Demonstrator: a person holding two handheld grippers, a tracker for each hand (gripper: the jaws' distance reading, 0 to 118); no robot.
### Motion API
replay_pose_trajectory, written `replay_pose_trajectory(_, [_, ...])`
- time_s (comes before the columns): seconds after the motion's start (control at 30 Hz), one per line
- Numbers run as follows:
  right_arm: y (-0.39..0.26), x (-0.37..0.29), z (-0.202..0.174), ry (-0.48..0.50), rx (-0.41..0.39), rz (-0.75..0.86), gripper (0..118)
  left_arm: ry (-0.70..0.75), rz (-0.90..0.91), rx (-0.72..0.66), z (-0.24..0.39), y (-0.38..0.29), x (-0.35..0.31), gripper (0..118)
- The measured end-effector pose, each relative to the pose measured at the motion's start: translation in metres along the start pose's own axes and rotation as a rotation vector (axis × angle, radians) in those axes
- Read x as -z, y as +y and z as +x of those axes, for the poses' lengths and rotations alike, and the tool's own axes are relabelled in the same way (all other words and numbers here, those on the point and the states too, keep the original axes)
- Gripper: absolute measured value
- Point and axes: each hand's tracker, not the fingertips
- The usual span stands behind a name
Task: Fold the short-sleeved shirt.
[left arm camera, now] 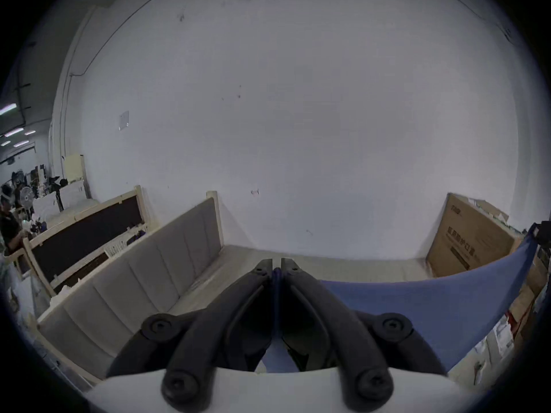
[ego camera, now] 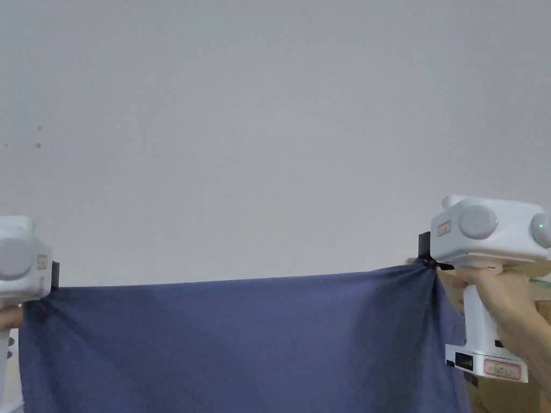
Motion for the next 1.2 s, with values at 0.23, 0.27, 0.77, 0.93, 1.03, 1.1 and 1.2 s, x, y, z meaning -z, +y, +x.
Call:
replay_pose_trajectory(0.23, [0.073,0.023,-0.041,0.016,0.001,0.089,4,0.057,0.088,0.015,0.001,0.075,0.033,4])
replay_pose_trajectory(0.27, [0.081,0.025,-0.044,0.031,0.007,0.102,4,0.087,0.121,0.024,0.003,0.081,0.031,4])
replay_pose_trajectory(0.77, [-0.082,0.151,-0.044,0.004,-0.081,-0.201,4,0.073,-0.047,0.133,0.011,-0.126,0.153,4])
replay_pose_trajectory(0.93, [-0.233,0.226,-0.023,-0.035,-0.091,-0.481,4,0.044,-0.398,0.214,0.019,-0.285,0.218,4])
replay_pose_trajectory(1.03, [-0.312,0.256,-0.008,-0.054,-0.077,-0.654,4,0.072,-0.535,0.235,0.021,-0.363,0.233,3])
replay_pose_trajectory(1.1, [-0.355,0.267,0.004,-0.070,-0.101,-0.713,4,0.049,-0.565,0.132,0.014,-0.397,0.235,3])
replay_pose_trajectory(1.2, [-0.398,0.265,0.019,-0.067,-0.087,-0.767,4,0.060,-0.587,0.078,0.006,-0.426,0.224,4])
